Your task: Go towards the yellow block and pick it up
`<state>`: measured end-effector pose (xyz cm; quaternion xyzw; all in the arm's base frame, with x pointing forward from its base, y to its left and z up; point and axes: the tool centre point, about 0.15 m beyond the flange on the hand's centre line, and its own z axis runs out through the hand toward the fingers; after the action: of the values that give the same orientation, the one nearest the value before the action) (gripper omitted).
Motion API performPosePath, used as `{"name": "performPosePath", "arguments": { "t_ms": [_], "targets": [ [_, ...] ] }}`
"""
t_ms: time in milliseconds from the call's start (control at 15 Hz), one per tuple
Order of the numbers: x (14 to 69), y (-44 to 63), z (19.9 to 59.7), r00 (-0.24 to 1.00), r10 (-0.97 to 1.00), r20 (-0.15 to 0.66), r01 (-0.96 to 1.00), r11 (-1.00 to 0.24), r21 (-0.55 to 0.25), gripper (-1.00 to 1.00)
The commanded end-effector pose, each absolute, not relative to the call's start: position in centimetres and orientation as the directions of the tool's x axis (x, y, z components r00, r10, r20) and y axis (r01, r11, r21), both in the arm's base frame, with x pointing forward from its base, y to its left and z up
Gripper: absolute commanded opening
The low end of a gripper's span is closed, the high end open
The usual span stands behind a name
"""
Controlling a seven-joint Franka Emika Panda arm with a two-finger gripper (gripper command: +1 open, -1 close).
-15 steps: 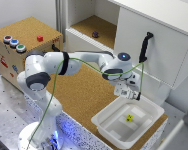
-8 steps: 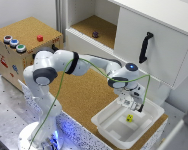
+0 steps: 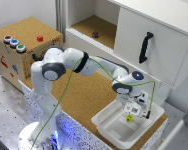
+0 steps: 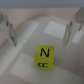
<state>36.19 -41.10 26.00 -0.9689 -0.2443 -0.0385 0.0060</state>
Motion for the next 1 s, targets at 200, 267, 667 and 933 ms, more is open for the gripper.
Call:
{"name": "performPosePath", "arguments": {
  "t_ms": [200, 267, 667, 933],
  "targets": [
    [36.3, -41.4, 22.6, 0.794, 0.604, 0.069, 0.604, -0.796, 0.015, 1.00],
    [36.3, -41.7, 22.4, 0.801, 0.596, 0.062, 0.595, -0.803, 0.024, 1.00],
    [37.1, -41.7, 21.2, 0.790, 0.613, 0.022, 0.610, -0.789, 0.072, 1.00],
    [36.7, -42.1, 20.6, 0.809, 0.588, 0.007, 0.586, -0.806, 0.079, -1.00]
  ]
}}
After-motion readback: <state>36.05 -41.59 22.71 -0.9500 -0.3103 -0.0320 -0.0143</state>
